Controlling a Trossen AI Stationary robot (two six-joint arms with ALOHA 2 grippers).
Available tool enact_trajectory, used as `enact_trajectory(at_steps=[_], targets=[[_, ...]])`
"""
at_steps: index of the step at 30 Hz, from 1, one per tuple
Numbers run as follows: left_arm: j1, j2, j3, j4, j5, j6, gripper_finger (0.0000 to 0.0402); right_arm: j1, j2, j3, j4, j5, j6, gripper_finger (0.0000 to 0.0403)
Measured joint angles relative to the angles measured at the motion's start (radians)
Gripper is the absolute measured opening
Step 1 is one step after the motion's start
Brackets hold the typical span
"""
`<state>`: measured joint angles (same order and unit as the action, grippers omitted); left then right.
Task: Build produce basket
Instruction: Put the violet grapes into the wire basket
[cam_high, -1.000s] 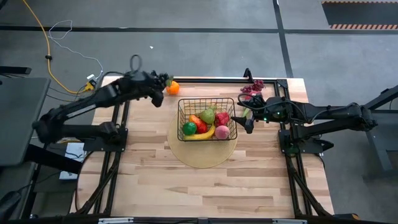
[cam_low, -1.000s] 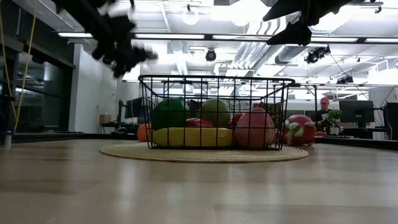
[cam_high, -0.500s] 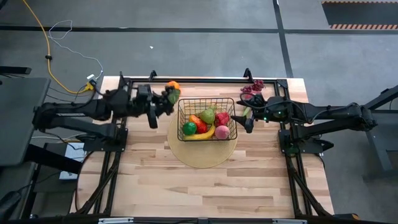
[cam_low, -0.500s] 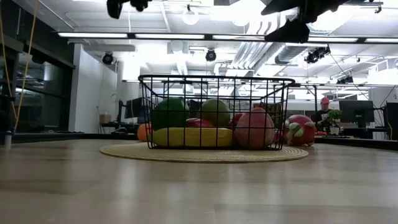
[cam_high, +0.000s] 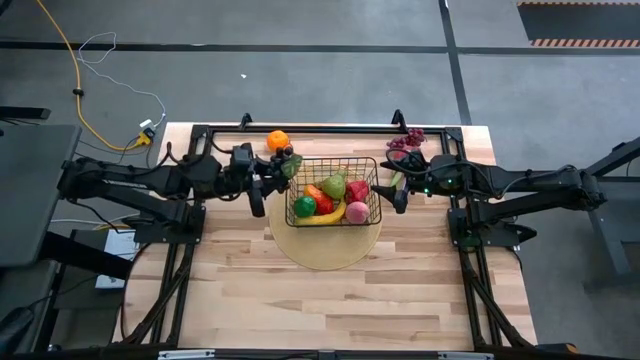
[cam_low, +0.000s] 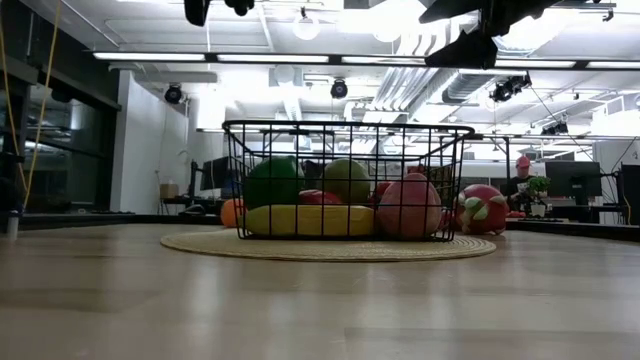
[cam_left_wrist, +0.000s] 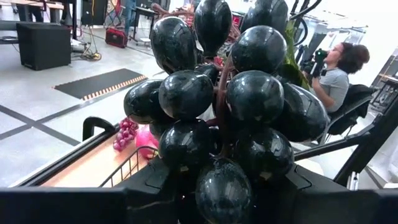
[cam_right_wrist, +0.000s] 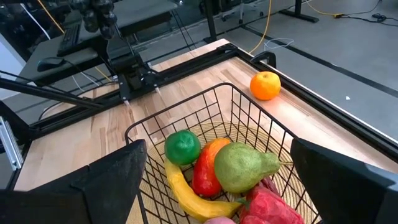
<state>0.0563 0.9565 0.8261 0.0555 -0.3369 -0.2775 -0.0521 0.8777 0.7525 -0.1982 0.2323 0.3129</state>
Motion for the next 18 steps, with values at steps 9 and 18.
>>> enact_trajectory(at_steps=[9,18], targets=[[0.028,0.082,0.034,0.012,-0.012,-0.003,0.0143,0.000,0.000,0.000,0.000,0.000,-0.007,0.0387],[0.148,0.414,0.299,-0.309,0.037,0.093,0.0143,0.000,0.000,0.000,0.000,0.000,-0.007,0.0387]])
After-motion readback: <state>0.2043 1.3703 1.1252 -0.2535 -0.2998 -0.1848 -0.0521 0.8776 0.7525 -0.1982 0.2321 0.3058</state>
